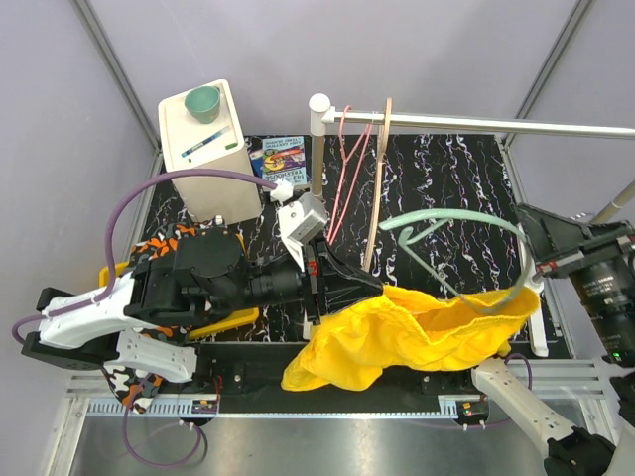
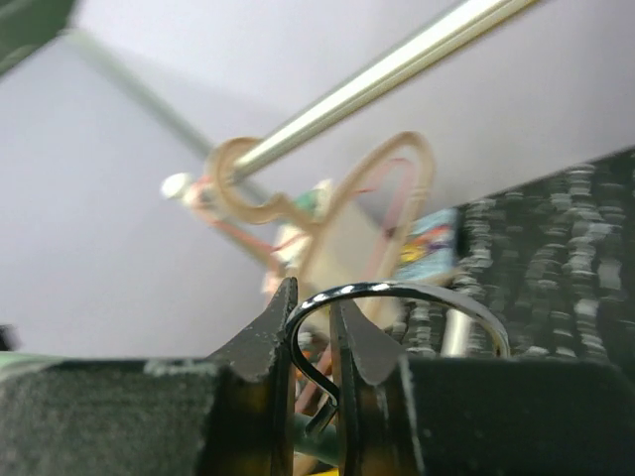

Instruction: Remove the shorts from the hanger

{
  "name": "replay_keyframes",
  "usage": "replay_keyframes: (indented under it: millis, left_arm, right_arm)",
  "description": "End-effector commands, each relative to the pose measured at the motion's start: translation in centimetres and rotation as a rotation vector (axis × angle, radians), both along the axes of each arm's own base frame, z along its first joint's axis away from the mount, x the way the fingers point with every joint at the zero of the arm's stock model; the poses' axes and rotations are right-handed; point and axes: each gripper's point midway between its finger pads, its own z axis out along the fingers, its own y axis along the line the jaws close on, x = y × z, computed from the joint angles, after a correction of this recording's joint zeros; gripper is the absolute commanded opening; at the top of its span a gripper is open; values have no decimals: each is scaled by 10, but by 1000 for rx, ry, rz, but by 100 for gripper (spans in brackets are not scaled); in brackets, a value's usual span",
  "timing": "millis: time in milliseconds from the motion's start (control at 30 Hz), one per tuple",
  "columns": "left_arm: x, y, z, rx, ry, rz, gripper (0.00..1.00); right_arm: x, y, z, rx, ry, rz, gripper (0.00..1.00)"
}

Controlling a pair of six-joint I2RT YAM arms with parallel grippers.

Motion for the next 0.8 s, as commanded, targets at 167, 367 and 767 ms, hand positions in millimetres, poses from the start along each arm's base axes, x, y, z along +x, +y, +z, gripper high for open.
replay_keyframes:
  millis: [167, 367, 767]
  left_arm:
    - [-5, 29, 1, 5, -38, -21, 0]
    - [-14, 73, -24, 37, 32, -53, 0]
    - [15, 156, -76, 141, 229, 192, 0]
  right_arm:
    - [-29, 58, 125, 152, -390, 374, 0]
    - [-21, 43, 139, 85, -393, 262, 0]
    - [-8, 40, 122, 24, -341, 211, 0]
